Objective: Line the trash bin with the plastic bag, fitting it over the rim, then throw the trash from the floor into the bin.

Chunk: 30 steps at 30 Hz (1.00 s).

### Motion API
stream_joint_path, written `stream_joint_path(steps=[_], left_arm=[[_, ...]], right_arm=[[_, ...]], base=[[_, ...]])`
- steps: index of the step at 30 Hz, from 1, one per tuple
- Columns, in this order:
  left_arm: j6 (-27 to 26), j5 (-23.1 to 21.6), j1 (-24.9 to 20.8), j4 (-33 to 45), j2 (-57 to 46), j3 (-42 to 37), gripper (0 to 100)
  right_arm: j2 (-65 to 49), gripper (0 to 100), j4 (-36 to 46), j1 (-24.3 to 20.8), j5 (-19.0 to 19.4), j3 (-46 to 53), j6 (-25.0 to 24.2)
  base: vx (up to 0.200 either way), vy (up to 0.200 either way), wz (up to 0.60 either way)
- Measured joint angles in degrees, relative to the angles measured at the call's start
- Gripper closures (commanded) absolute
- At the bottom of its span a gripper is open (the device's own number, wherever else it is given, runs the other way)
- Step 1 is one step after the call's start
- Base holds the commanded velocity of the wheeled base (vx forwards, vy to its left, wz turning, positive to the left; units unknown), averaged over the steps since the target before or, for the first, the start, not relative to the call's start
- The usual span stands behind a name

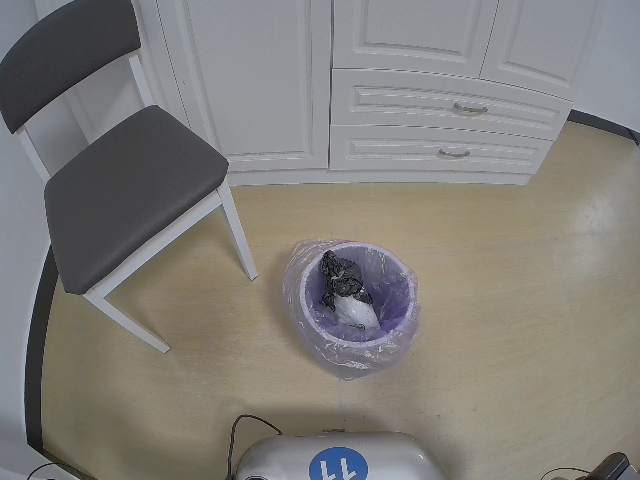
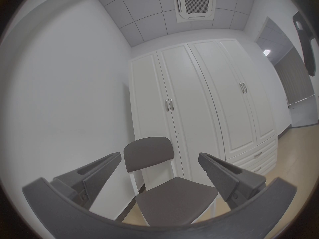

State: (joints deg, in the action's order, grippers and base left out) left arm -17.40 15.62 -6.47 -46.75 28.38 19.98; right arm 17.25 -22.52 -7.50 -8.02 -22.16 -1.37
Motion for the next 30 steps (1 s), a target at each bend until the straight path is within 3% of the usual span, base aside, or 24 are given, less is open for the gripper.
stream_joint_path(steps=[6,10,17,23,30], left_arm=[[0.05,-0.65,0.13,6.72,-3.35,2.07,0],[0.60,-0.82,1.27,9.09,-5.73,3.39,0],[1.55,-0.89,2.40,10.87,-9.25,2.60,0],[1.69,-0.89,2.51,15.88,-12.53,2.51,0],[2.68,-0.89,2.73,16.35,-15.13,2.65,0]], right_arm=[[-5.21,0,9.11,2.29,3.60,-3.02,-0.51],[-8.59,0,12.91,2.23,6.66,-4.57,-3.69],[-11.14,0,13.26,2.16,6.33,-5.14,-9.19],[-11.80,0,13.17,2.16,6.25,-5.23,-10.12],[-11.98,0,13.15,2.16,6.25,-5.14,-10.78]], base=[[0.000,0.000,0.00],[0.000,0.000,0.00],[0.000,0.000,0.00],[0.000,0.000,0.00],[0.000,0.000,0.00]])
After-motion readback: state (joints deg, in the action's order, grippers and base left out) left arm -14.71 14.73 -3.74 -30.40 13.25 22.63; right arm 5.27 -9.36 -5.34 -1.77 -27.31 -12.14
